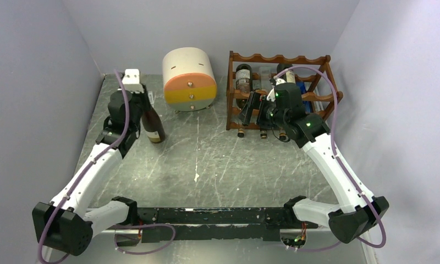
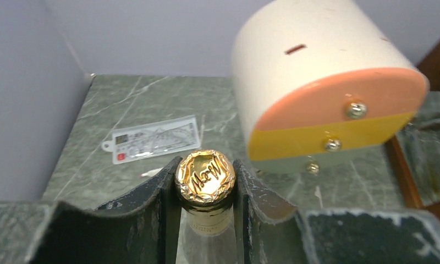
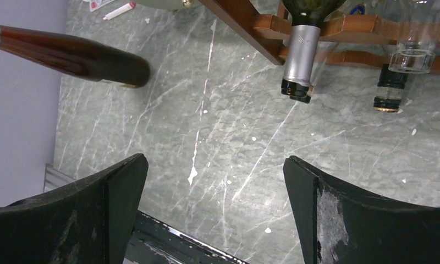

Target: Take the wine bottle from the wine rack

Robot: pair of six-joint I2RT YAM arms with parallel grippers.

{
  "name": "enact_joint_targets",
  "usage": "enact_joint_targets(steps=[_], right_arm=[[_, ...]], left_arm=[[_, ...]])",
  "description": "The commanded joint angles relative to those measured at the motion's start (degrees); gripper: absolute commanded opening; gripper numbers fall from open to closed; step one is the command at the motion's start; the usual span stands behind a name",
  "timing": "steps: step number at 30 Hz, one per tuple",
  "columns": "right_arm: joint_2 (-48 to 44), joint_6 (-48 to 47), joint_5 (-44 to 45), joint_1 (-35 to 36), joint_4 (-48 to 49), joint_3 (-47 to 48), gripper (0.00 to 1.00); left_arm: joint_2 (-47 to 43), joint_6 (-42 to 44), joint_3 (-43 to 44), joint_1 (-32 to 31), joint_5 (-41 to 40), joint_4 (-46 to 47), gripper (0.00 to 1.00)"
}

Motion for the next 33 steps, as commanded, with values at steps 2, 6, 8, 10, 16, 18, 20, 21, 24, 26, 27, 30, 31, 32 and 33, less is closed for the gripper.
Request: enact_joint_targets(steps=[2,6,8,10,16,18,20,21,24,26,27,30,31,32,33], right_arm=[[0.7,0.1,0.2,-0.2,-0.7,1.2,0.99],[0.3,-0.2,0.4,-0.2,-0.8,0.9,0.99],[0.3,-0.4,0.6,-0.2,-0.8,0.6,0.99],[0.4,-0.6,0.6,-0.2,-0.9,0.3,0.99],[0.5,-1.3,1.1,-0.3,-1.3,0.0,0.99],[0.4,-1.5,1.3,-0.3,-1.2,-0.3,0.99],[0.3,-1.7,1.5,-0.3,-1.1,-0.5,0.99],[0.3,-1.8,1.4,-0.3,-1.2,-0.7,0.99],[0.2,-2.1,1.5,-0.3,-1.1,-1.2,0.99],[0.2,-2.2,1.6,-0.3,-1.2,-1.4,0.99],[0.2,-2.3,1.5,-0.3,-1.1,-1.4,0.99],[0.3,-2.6,1.6,-0.4,-1.4,-1.3,0.99],[0.2,-2.8,1.6,-0.4,-1.4,-1.3,0.99],[0.3,-2.9,1.7,-0.4,-1.6,-1.3,0.99],[0.2,-3.0,1.8,-0.4,-1.6,-1.3,0.99]], left_arm=[[-1.0,-3.2,7.1,8.6,5.3,9.3,0.07],[0.1,-3.6,7.7,13.3,7.5,10.3,0.07],[0.8,-1.7,7.8,14.3,7.6,11.5,0.07],[1.7,0.2,8.4,15.4,6.1,12.3,0.07],[4.1,-0.7,10.5,22.4,7.8,10.9,0.07],[4.5,-0.9,10.7,24.3,8.7,11.2,0.07],[5.3,-0.3,11.7,25.3,8.4,11.0,0.07],[5.9,-0.2,12.0,25.8,8.5,11.0,0.07],[6.8,0.2,12.7,27.2,8.4,11.7,0.07],[7.5,0.0,13.1,28.5,8.1,12.1,0.07],[7.9,-0.3,13.4,29.6,8.3,12.2,0.07],[9.5,-0.6,14.7,31.5,8.6,12.7,0.07],[10.1,-0.7,15.3,31.6,7.6,13.0,0.07],[10.6,-0.9,15.9,31.7,6.9,13.1,0.07],[11.2,-0.4,16.7,31.7,7.1,12.9,0.07]])
